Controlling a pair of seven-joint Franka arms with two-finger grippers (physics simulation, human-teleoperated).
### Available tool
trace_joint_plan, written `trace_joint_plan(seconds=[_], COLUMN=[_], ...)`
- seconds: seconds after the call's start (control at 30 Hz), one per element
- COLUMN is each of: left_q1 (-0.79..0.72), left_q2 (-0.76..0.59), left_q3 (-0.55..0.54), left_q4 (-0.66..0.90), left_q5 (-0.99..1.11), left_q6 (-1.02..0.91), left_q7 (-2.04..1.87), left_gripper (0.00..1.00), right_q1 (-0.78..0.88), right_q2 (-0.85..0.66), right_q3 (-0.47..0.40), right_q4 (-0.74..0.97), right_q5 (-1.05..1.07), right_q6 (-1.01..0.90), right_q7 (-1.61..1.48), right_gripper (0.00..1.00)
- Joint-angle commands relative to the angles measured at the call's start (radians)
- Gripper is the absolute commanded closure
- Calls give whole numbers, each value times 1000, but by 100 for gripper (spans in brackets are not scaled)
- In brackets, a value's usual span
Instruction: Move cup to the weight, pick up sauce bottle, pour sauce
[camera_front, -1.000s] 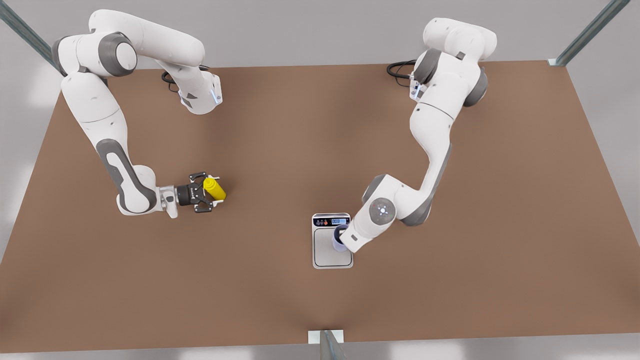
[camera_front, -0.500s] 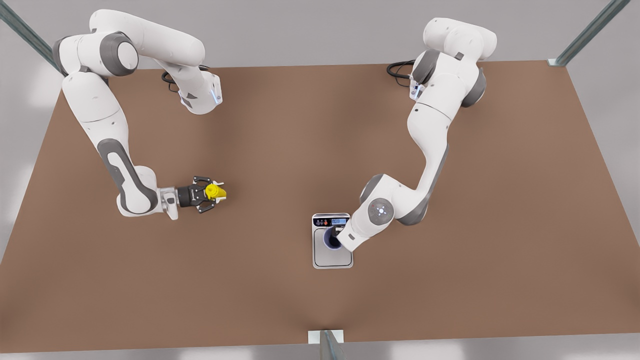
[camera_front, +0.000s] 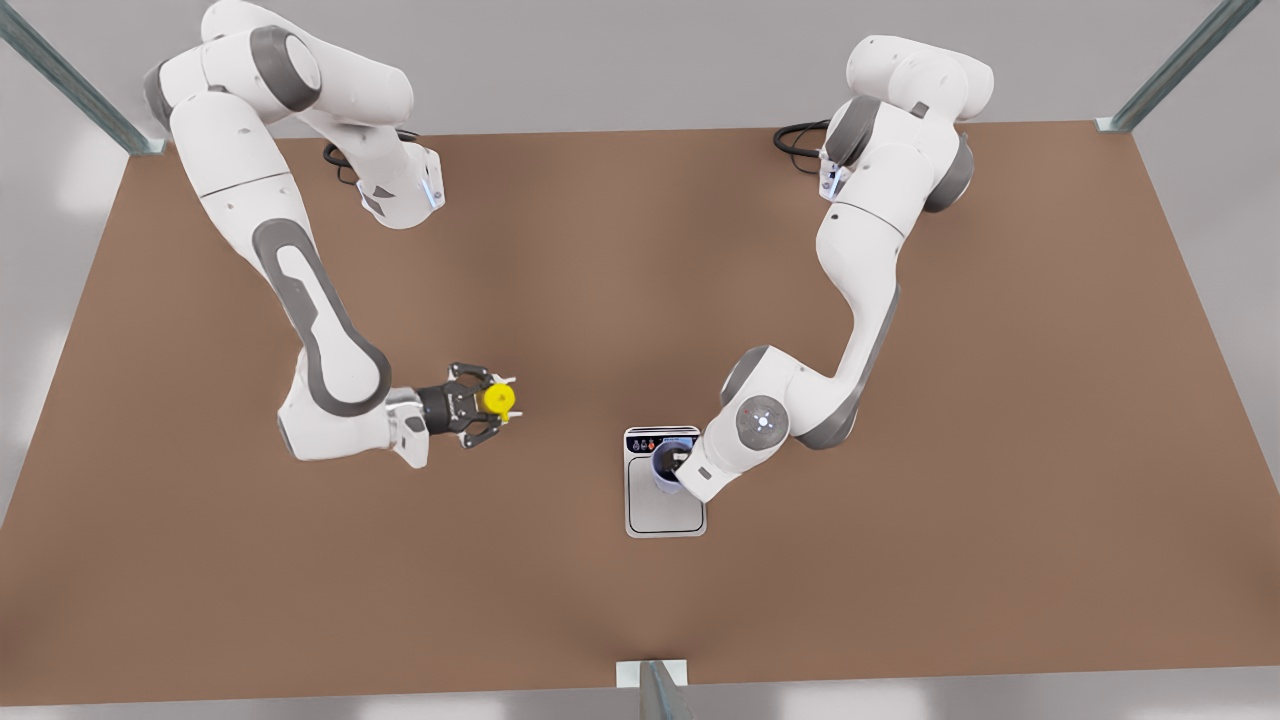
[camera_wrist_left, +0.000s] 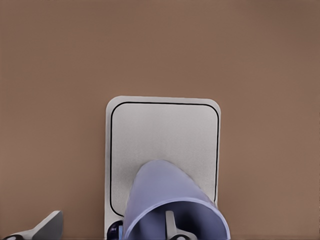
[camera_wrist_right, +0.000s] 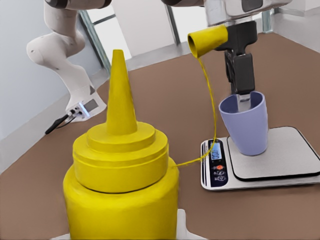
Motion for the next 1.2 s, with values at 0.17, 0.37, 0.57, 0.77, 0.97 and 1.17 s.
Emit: trace_joint_plan(seconds=[0.17, 0.37, 0.57, 0.77, 0.97, 1.17], left_q1=[2, 24, 603, 396, 397, 396], left_q2=[0, -72, -402, -864, -845, -845], left_q3=[0, 2, 3, 293, 293, 293], left_q4=[31, 105, 148, -639, -645, -645], left_q5=[-2, -31, -150, -66, -66, -66], left_q6=[-38, -259, -805, -271, -260, -263], left_q7=[0, 0, 54, 443, 442, 443], left_gripper=[0, 0, 0, 0, 0, 0], right_q1=[49, 200, 487, 536, 569, 640], right_q2=[1, 11, 27, 116, 184, 264], right_q3=[-11, -107, -313, -313, -314, -368], right_q4=[85, 213, 403, 543, 679, 782], right_q5=[-93, -212, -542, -663, -663, -663], right_q6=[16, 9, 2, 5, 10, 21], right_q7=[76, 220, 483, 757, 868, 938], right_gripper=[52, 52, 51, 52, 52, 52])
